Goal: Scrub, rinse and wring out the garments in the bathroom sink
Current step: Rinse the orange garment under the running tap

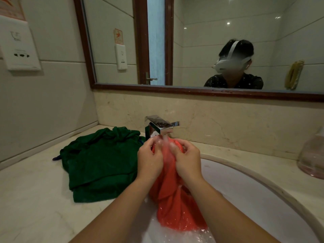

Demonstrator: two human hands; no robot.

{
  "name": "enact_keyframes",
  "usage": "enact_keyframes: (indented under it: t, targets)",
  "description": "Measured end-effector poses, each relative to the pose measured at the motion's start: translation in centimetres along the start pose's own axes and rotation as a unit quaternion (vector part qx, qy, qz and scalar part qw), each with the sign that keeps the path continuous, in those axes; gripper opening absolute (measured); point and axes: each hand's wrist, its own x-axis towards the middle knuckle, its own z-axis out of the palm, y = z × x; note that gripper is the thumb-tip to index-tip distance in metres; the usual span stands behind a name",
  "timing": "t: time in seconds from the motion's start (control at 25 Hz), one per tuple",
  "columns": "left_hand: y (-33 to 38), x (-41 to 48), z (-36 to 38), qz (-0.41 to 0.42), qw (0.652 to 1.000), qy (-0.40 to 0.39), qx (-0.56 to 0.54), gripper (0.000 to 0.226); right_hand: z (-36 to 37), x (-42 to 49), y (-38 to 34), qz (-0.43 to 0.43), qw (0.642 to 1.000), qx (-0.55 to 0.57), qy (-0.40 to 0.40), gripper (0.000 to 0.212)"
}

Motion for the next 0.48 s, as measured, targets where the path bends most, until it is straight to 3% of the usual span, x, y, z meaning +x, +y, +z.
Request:
enact_keyframes:
  t: [0.48]
  targets:
    - [0.9,0.2,-0.3,-0.053,0.995,0.054,-0.067,0.025,0.2,-1.0,0.6,-0.039,0.986,-0.104,-0.128,0.024]
